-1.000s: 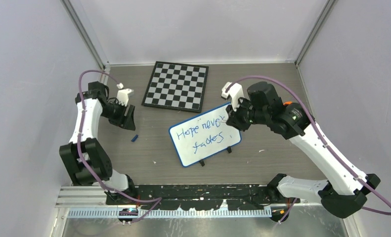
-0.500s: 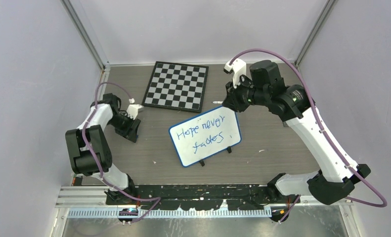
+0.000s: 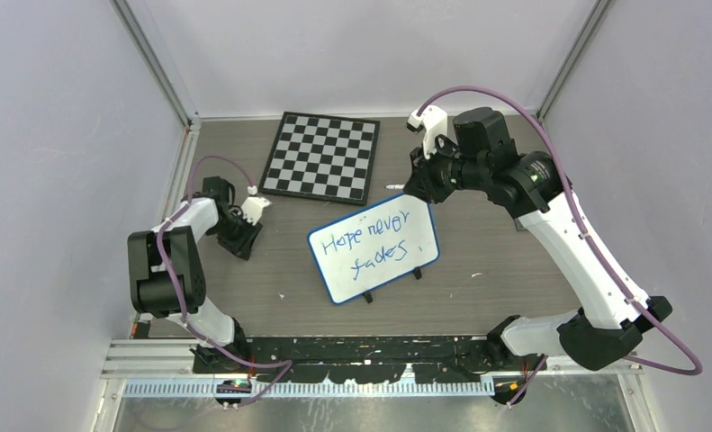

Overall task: Write a sentence on the whiteboard
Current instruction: Close the whiteboard marker at the center of the board.

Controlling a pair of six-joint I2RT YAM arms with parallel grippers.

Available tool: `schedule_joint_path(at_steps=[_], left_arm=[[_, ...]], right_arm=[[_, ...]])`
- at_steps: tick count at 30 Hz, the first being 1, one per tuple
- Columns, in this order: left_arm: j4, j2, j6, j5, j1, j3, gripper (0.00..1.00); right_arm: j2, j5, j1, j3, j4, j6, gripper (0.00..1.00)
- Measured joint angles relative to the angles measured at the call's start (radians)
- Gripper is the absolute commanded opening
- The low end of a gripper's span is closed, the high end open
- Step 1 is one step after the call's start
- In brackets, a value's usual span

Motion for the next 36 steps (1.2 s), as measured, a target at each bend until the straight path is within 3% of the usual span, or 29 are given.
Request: schedule_joint_path(at_steps=[6, 12, 19, 24, 31, 36], left_arm=[[0.016, -0.017, -0.008, -0.016, -0.012, -0.011, 0.0], [-0.146, -0.084, -0.039, 0.057, -0.017, 0.132, 0.0], [-0.345, -0.22, -0.063, 0.201, -0.057, 0.563, 0.0], [-0.452, -0.314, -0.053, 0.274, -0.227, 0.716, 0.0], [-0.536, -0.375, -0.027, 0.237, -0.552, 0.718, 0.0], [-0.558, -0.353, -0.023, 0.187, -0.687, 0.707, 0.0]], right_arm=[[0.015, 0.005, -0.002, 0.004, 0.004, 0.022, 0.0], [0.057, -0.013, -0.003, 0.007, 0.031, 0.078, 0.0], [0.106, -0.096, -0.026, 0.01, 0.074, 0.16, 0.0], [0.106, -0.202, -0.051, 0.009, 0.116, 0.223, 0.0], [0.089, -0.404, -0.072, -0.087, 0.214, 0.361, 0.0], [0.084, -0.526, -0.074, -0.175, 0.284, 0.476, 0.0]])
